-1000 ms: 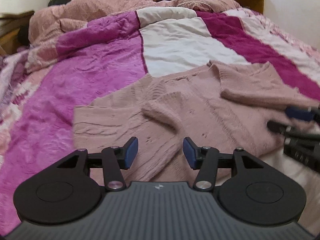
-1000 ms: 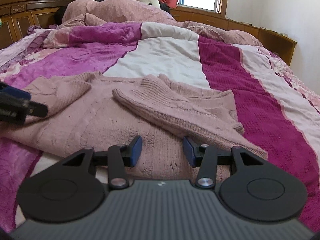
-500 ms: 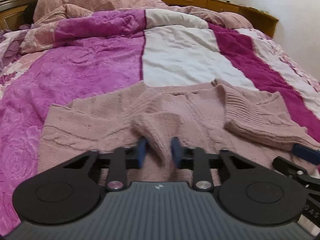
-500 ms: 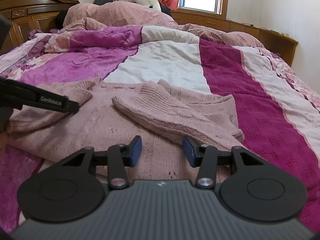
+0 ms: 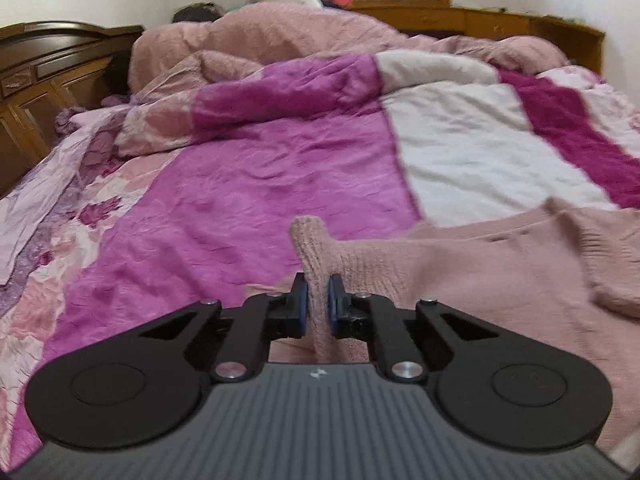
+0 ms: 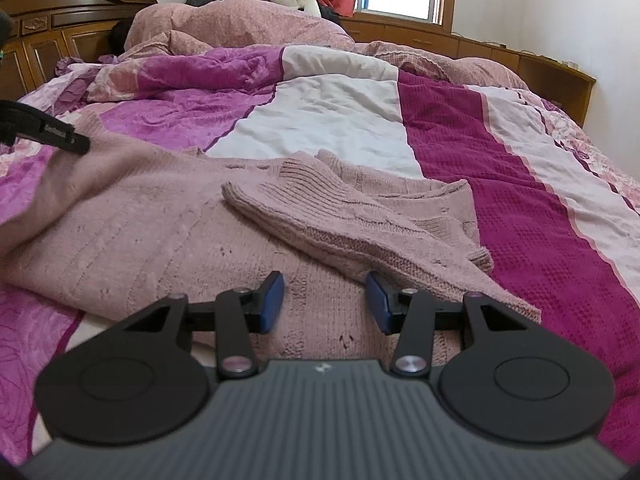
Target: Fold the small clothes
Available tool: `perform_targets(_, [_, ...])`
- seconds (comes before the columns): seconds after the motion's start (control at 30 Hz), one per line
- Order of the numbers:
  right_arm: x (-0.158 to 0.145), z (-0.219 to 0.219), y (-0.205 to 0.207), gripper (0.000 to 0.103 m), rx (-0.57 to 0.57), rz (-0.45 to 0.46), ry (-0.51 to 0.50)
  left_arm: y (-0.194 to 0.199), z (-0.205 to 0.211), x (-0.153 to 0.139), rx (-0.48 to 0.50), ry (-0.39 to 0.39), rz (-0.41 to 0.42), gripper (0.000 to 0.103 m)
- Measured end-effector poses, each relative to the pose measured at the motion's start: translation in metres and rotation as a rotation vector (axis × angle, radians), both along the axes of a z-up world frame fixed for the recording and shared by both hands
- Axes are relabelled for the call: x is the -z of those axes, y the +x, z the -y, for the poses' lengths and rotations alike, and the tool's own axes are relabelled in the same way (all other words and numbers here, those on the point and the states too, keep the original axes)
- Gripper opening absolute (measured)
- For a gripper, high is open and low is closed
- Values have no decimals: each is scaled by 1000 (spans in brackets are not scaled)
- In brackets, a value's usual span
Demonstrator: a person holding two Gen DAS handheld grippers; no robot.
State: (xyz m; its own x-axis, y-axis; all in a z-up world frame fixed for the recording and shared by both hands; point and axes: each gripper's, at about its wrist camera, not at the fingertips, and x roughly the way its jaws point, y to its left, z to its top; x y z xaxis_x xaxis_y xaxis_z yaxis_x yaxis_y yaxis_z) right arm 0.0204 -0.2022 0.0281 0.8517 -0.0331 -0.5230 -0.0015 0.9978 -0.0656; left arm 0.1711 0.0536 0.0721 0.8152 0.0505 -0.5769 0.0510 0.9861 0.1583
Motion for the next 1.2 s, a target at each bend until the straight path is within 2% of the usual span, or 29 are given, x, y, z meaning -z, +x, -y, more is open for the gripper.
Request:
perform_targets(0.13, [0, -1, 2, 48, 0, -4, -5, 17, -16, 14, 8, 59, -35, 12])
perform_targets(0.23, [1, -1, 1, 48, -2, -6, -9, 24, -21, 28, 24, 141, -37, 12])
perform_targets(0.3, [1, -1, 1, 48, -4, -9, -11, 27, -27, 33, 22, 153, -49, 13])
perform_targets(0.43, [1, -1, 1, 48, -4, -9, -10, 25, -35, 29, -11, 124, -54, 21])
perform_targets(0.53, [-4, -1, -2, 48, -22, 7, -14, 16, -40, 19, -39, 67, -66, 21])
perform_targets(0.7, [-18, -4, 1, 48, -65, 63, -74, -6, -42, -4, -70, -23, -61, 21])
perform_targets(0.8, [-20, -6, 12, 48, -113, 59, -121, -23, -37, -15, -53, -83, -50, 21])
perform_targets(0.9, [-19, -9, 23, 48, -134, 44, -168, -39, -27, -24, -24, -104, -42, 21])
perform_targets(1.07, [-13, -6, 36, 48, -154, 13, -173, -54, -13, -29, 25, -175, -71, 21])
perform_targets(1.13, [-10, -6, 39, 48, -162, 5, -166, -53, -6, -24, 34, -178, -91, 22])
perform_targets(1.2, [-8, -5, 42, 48, -168, 4, -151, -50, 1, -16, 22, -145, -101, 22])
